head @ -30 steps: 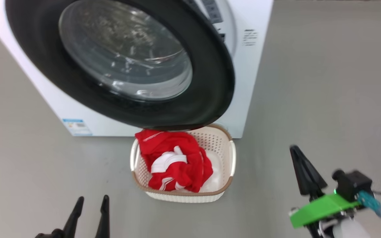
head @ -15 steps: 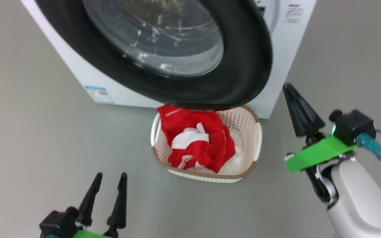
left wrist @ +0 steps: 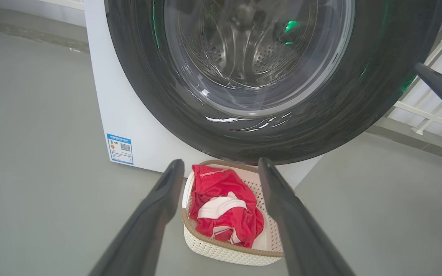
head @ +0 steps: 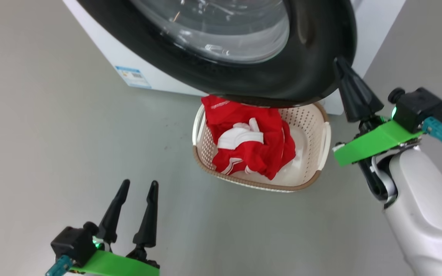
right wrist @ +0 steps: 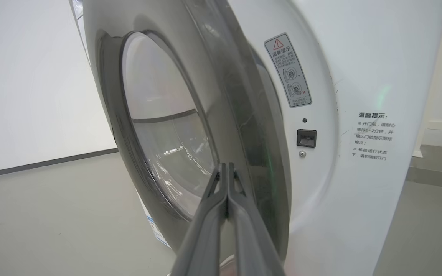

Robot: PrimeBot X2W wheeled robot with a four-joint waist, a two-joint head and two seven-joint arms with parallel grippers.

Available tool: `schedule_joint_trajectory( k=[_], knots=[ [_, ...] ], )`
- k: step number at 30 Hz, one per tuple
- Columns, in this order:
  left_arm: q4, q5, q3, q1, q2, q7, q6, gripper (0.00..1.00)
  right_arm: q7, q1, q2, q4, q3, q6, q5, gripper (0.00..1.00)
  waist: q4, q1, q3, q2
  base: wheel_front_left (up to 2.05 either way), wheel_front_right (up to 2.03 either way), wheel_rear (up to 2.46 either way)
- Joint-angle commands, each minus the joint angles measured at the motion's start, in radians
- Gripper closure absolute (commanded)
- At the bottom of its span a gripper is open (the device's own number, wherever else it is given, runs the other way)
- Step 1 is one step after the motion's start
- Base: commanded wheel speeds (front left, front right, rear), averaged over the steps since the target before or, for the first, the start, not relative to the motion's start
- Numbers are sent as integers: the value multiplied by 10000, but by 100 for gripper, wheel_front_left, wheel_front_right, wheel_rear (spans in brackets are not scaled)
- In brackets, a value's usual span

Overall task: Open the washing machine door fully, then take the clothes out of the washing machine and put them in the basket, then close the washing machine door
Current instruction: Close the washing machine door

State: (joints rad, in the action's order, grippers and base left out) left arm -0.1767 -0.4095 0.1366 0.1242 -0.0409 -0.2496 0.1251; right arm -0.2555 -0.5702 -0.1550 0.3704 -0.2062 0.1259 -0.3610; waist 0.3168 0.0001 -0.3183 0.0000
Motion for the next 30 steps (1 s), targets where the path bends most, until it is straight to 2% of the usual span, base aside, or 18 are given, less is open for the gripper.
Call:
schedule_joint_trajectory(
  k=[1,18,30],
  knots=[
    [269,-122,-252,235,-94,-122,56,0,-63,-243,46,-189,-171,48,-101,100,176,-1,-234,0,0,0,0],
    [513,-626,349,988,-93,-122,56,0,-63,-2052,-407,-169,814,48,-103,100,711,-1,-1537,0,0,0,0],
    [684,-855,521,1256,-93,-122,56,0,-63,-3188,-645,129,1348,48,-74,100,1021,-1,-2003,0,0,0,0]
  ],
)
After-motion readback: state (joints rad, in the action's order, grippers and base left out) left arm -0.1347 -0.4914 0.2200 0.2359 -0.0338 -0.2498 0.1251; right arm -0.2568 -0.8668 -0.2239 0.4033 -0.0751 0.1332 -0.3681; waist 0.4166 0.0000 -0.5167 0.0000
